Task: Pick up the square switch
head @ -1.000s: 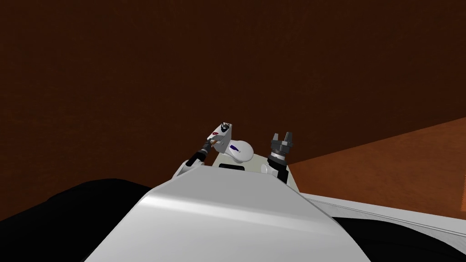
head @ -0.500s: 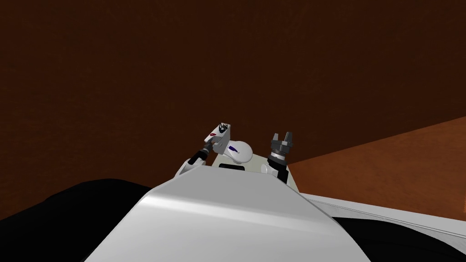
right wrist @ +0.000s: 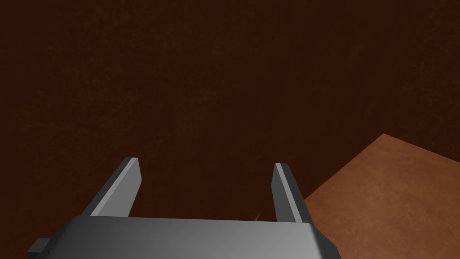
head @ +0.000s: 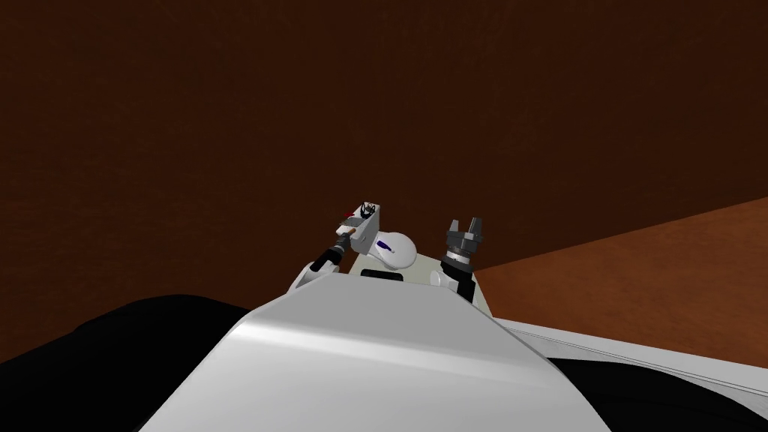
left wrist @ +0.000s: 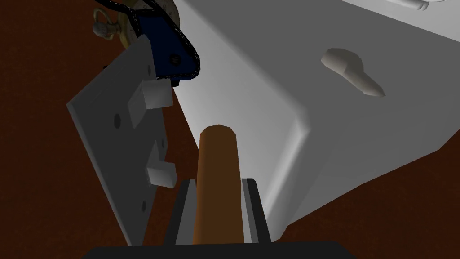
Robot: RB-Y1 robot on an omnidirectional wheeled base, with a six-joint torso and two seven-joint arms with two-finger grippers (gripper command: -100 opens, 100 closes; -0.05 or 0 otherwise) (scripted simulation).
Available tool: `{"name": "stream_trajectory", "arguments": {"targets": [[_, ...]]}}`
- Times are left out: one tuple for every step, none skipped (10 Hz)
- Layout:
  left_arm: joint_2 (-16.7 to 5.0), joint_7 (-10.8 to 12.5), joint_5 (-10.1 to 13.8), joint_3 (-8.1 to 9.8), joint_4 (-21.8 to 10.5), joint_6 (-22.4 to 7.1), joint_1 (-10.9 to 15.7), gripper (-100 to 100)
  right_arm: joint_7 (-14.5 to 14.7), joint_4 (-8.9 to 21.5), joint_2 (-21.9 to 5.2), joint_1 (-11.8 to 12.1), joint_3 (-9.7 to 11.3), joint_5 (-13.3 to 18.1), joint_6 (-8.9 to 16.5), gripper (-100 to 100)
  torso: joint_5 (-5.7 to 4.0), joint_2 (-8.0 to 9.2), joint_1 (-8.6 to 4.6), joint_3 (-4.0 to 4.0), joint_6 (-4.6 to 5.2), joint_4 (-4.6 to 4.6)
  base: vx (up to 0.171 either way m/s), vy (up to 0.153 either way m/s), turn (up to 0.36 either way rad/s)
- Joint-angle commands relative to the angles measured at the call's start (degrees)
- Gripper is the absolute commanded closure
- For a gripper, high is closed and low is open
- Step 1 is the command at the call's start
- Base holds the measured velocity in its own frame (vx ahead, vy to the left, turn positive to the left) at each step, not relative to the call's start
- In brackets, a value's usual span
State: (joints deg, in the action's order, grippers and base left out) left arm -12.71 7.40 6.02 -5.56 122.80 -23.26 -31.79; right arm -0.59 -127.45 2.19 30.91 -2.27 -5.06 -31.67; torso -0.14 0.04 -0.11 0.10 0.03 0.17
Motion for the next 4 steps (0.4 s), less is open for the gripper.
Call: {"name": "stream_trajectory", "arguments": {"targets": [[0.0, 0.0, 0.0, 0.00, 0.0, 0.0, 0.0, 100, 0.0, 0.0, 0.0, 0.0, 0.0, 0.0, 0.0, 0, 0.00, 0.00, 0.00, 0.00, 0.00, 0.00, 0.000, 0.000, 0.000], [0.0, 0.0, 0.0, 0.00, 0.0, 0.0, 0.0, 0, 0.0, 0.0, 0.0, 0.0, 0.0, 0.0, 0.0, 0, 0.00, 0.01, 0.00, 0.01, 0.00, 0.01, 0.000, 0.000, 0.000], [0.0, 0.0, 0.0, 0.00, 0.0, 0.0, 0.0, 100, 0.0, 0.0, 0.0, 0.0, 0.0, 0.0, 0.0, 0, 0.00, 0.01, 0.00, 0.01, 0.00, 0.01, 0.000, 0.000, 0.000], [0.0, 0.0, 0.0, 0.00, 0.0, 0.0, 0.0, 0, 0.0, 0.0, 0.0, 0.0, 0.0, 0.0, 0.0, 0, 0.00, 0.02, 0.00, 0.01, 0.00, 0.01, 0.000, 0.000, 0.000]]}}
